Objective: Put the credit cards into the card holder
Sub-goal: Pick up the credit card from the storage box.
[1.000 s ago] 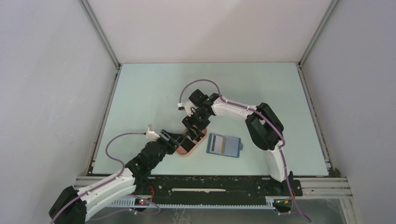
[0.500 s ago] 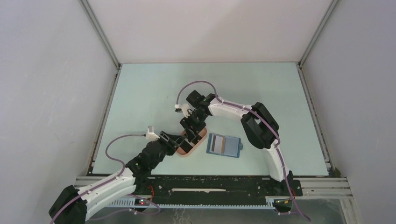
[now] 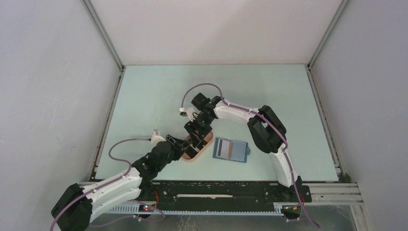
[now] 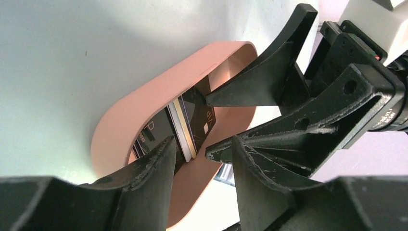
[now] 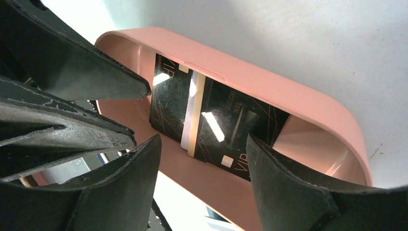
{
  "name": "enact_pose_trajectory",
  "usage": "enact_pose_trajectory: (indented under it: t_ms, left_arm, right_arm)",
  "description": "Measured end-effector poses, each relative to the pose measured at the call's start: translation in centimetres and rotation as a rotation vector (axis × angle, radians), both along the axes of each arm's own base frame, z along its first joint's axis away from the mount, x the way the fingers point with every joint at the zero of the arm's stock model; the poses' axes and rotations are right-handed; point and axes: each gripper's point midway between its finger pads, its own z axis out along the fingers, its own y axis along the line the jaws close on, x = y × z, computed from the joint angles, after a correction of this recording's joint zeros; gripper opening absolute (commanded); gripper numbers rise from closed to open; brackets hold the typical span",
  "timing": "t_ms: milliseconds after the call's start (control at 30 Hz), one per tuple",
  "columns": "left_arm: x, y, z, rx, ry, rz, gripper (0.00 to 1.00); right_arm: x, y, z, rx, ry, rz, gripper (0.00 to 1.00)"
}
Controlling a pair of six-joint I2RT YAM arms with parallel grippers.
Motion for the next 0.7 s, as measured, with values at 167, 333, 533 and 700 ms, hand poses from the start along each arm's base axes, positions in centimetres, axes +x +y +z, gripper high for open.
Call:
enact_pose_trajectory:
  t_ms: [167,333,533,700]
  left_arm:
    - [-0.1,0.1,0.4,0.043,-0.016,-0.024,0.55]
    - [-0.6,1.5,1.6,0.147,-0.117,-0.075,0.64]
    - [-0.9,2.8,4.0,0.235,-0.243,-0.113,0.64]
    - [-1.0,3.7,4.5,0.302,-0.269,-0.120,0.65]
  right_arm:
    - [0.3,0.1,0.0,-0.033,-0.075,0.005,0.78]
    - [0.6,0.1,-0.1,-0.062,-0.166,0.026,0.81]
    - [1.3,0.1,0.4,-0.089,-0.269,0.038,0.91]
    - [2.2,0.2,0.4,-0.114,-0.337,0.028,0.97]
